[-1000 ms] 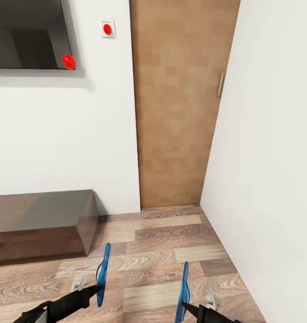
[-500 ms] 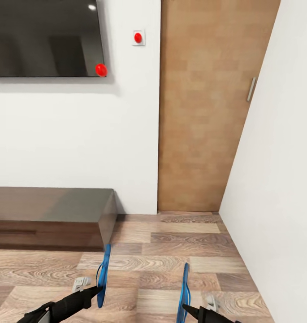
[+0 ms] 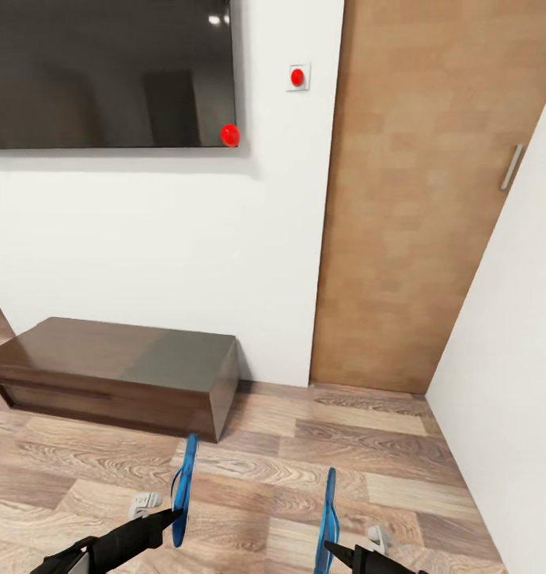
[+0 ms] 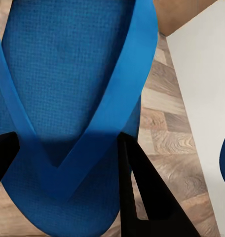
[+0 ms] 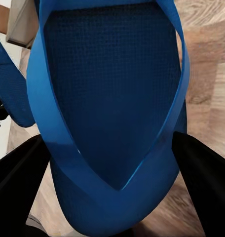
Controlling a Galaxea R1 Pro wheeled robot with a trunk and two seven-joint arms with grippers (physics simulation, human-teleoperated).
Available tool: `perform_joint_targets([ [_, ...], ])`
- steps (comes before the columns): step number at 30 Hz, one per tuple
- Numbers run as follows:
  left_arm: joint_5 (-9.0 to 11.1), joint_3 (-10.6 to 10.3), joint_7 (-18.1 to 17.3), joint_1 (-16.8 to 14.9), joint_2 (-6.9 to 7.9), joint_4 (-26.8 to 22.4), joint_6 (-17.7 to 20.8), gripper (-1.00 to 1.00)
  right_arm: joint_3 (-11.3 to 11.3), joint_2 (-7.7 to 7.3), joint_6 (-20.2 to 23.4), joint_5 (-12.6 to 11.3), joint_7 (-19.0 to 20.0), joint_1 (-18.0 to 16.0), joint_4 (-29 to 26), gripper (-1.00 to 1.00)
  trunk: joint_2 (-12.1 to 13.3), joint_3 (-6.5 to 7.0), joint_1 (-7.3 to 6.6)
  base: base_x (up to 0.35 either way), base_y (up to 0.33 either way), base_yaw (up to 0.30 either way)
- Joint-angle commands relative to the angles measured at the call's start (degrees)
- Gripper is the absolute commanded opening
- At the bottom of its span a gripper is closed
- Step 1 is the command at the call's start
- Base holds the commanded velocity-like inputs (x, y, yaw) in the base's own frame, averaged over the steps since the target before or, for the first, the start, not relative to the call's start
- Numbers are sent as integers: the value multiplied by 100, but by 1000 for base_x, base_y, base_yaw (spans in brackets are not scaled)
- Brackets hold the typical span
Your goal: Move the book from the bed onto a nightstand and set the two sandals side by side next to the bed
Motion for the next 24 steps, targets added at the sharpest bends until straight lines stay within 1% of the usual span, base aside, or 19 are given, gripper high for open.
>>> perform_joint_targets([
  [1,-1,7,-17,-5,0,6,-14,-100,-44,1,58,5,19,1,6,-100,39,10,-24,0,0,287],
  [9,7,5,-10,-6,-8,6,-12,-100,-44,2,54,14,11,10,60,-100,360,132,-199,0,0,287],
  [13,7,5,-6,-6,-67,21,-13,-100,-47,-2,61,14,5,9,61,-100,521,193,-287,0,0,287],
  [16,-3,5,15,-5,-102,145,-13,-100,-51,-5,62,14,4,8,62,-100,641,238,-353,0,0,287],
  [21,-4,7,27,-5,-122,220,-14,-100,-52,-2,63,14,4,9,70,-100,841,314,-463,0,0,286],
  [24,-2,7,27,-5,-123,229,-14,-100,-50,-2,63,14,4,9,70,-100,841,306,-463,0,0,283],
])
